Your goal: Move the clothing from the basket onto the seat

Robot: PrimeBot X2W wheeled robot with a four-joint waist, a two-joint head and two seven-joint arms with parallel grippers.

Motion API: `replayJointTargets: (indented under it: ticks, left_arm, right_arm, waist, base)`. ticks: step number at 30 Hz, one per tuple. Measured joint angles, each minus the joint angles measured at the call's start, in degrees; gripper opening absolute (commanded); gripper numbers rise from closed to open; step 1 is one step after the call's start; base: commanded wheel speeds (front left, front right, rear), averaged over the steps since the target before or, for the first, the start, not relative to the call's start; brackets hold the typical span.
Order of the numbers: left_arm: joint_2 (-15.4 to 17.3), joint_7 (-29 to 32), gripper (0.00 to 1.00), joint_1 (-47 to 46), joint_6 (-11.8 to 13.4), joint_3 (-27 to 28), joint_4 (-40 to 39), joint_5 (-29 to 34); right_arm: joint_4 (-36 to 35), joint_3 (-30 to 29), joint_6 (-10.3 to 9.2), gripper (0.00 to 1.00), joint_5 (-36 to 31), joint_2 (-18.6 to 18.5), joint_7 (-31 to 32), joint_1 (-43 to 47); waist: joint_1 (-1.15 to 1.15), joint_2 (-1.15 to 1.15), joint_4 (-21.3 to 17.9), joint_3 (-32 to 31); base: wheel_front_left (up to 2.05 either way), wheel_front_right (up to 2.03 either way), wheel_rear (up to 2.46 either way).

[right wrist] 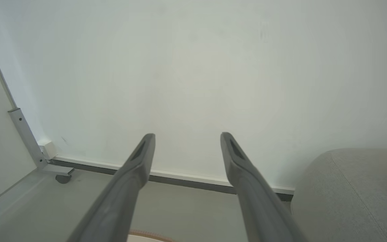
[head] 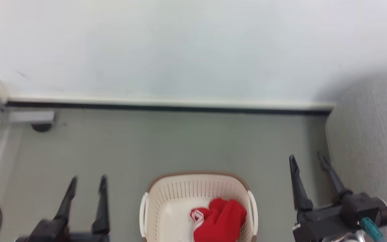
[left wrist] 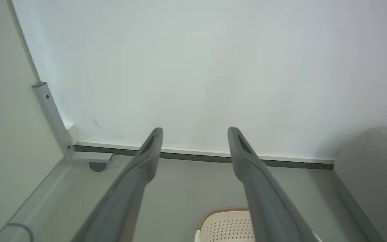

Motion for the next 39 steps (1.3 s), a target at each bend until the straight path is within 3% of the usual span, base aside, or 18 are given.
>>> replayJointTargets:
  ticks: [4, 17, 24, 39]
  left_arm:
    - [-0.8, 0.0, 1.0, 6.3, 0.0, 5.6, -1.3, 3.2]
    - [-7.5, 0.0, 1.0, 19.1, -12.2, 13.0, -2.5, 15.3]
    - [-12.9, 0.0, 1.0, 21.2, -18.7, 17.9, -1.4, 18.8]
    - [-18.8, 0.0, 1.0, 21.4, -26.8, 23.5, 0.8, 23.9]
  right_arm:
    - [-1.3, 0.2, 0.01, 1.0, 0.4, 0.1, 0.0, 2.5]
    - [-3.5, 2.7, 0.0, 1.0, 2.5, -1.3, 0.0, 10.9]
    - [-4.4, 2.8, 0.0, 1.0, 2.5, 0.5, 0.0, 15.0]
    - [-4.2, 2.8, 0.0, 1.0, 2.4, 1.1, 0.0, 15.1]
  waist:
    - [0.0, 0.0, 1.3, -3.8]
    - [0.01, 0.01, 2.8, -10.9]
    - [0.01, 0.01, 2.7, -12.5]
    - [0.02, 0.02, 1.5, -12.1]
  base:
    - [0.0, 0.0, 0.0]
    - [0.0, 0.0, 0.0]
    - [0.0, 0.0, 0.0]
    - [0.0, 0.0, 0.0]
